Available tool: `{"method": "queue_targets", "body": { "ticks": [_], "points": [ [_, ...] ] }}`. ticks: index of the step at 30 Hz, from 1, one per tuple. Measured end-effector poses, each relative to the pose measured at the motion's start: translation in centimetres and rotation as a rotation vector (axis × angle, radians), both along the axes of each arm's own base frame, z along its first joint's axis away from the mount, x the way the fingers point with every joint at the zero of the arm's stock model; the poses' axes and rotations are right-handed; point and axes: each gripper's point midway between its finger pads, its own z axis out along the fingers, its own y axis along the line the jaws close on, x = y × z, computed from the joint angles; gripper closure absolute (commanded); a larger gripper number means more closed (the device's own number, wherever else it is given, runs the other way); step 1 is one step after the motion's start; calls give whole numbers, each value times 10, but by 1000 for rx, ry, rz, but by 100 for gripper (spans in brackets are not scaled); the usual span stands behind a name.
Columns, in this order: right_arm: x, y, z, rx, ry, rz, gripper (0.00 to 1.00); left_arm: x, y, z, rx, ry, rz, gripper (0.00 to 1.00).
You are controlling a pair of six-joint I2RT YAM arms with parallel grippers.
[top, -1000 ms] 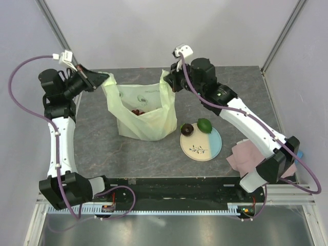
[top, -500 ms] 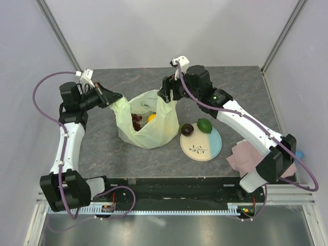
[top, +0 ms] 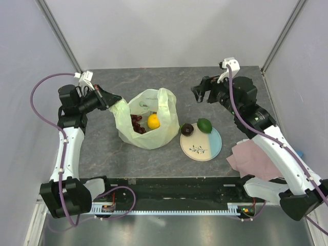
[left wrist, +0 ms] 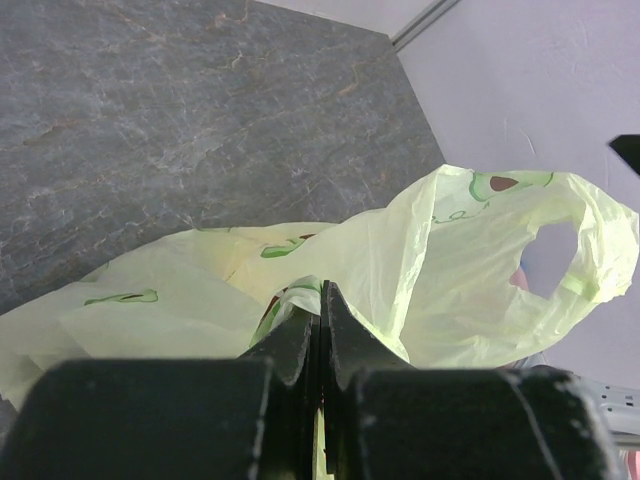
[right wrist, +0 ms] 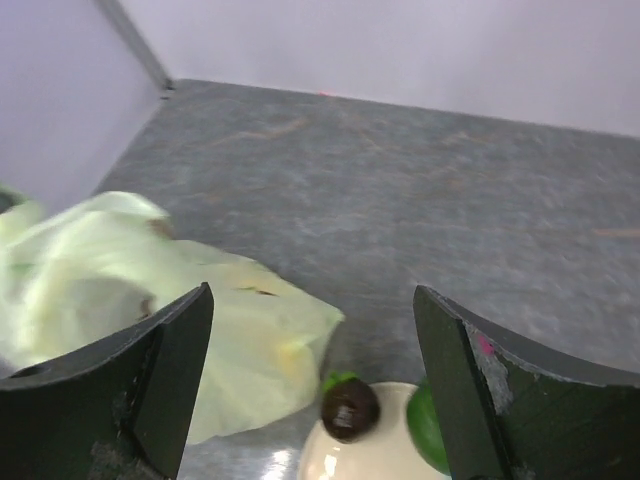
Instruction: Place the fruits into the plastic bag
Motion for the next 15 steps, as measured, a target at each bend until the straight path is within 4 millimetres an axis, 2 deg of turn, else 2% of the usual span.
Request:
{"method": "queue_targets", "body": {
  "ticks": [2, 5, 6, 9, 10, 12, 15],
  "points": [
    [16, -23, -26, -11, 59, -75, 9, -1, 0, -1, 0, 6, -1, 99],
    [37, -50, -99, -67, 226, -167, 9, -1, 0, -3, 0, 13, -1, 99],
    [39, -56, -131, -96, 300, -186, 8, -2, 0, -3, 1, 15, -1, 98],
    [26, -65, -215, -184, 516, -207, 8, -2, 0, -4, 1, 17, -1, 99],
    [20, -67, -234, -206, 566, -209, 7, -2, 0, -4, 1, 18, -1, 98],
    [12, -70, -253, -230, 618, -210, 7, -2, 0, -4, 1, 17, -1, 98],
    [10, -71, -260, -245, 630, -205, 7, -2, 0, -4, 1, 18, -1, 99]
  ]
}}
